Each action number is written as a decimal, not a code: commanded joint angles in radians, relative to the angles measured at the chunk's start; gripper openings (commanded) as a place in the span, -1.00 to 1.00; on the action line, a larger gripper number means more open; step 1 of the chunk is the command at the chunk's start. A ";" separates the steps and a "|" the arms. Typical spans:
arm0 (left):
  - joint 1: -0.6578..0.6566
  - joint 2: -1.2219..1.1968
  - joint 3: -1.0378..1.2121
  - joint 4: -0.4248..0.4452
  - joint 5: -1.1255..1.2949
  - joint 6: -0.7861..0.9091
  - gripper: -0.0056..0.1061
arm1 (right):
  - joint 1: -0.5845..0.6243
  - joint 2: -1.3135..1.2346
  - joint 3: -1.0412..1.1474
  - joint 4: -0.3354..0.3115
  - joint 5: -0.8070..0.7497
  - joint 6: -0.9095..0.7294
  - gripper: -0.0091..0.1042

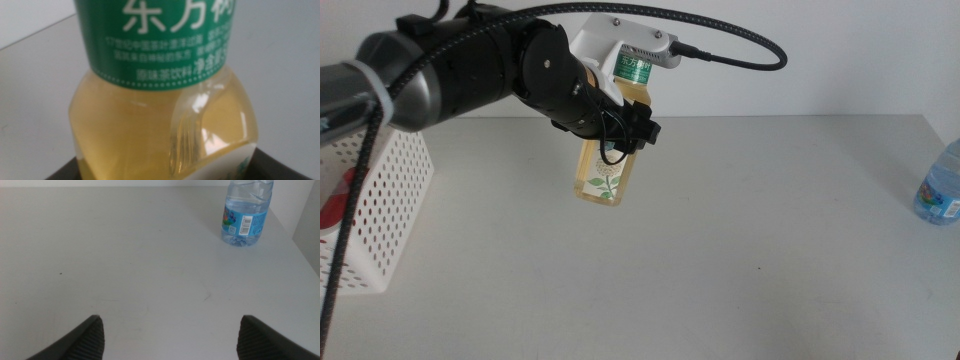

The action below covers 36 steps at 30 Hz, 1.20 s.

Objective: Use arms to grab the bottles and put them into the dustbin to the left of the table.

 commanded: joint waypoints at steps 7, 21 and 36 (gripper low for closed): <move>0.087 -0.190 -0.042 0.058 0.189 -0.058 -0.93 | -0.005 -0.022 -0.001 -0.012 -0.062 -0.009 0.38; 0.587 -0.211 -0.305 -0.069 0.559 0.170 -0.93 | -0.005 -0.022 -0.001 -0.012 -0.062 -0.009 0.38; 0.816 -0.018 -0.301 -0.105 0.604 0.183 -0.93 | -0.005 -0.022 -0.001 -0.012 -0.062 -0.009 0.38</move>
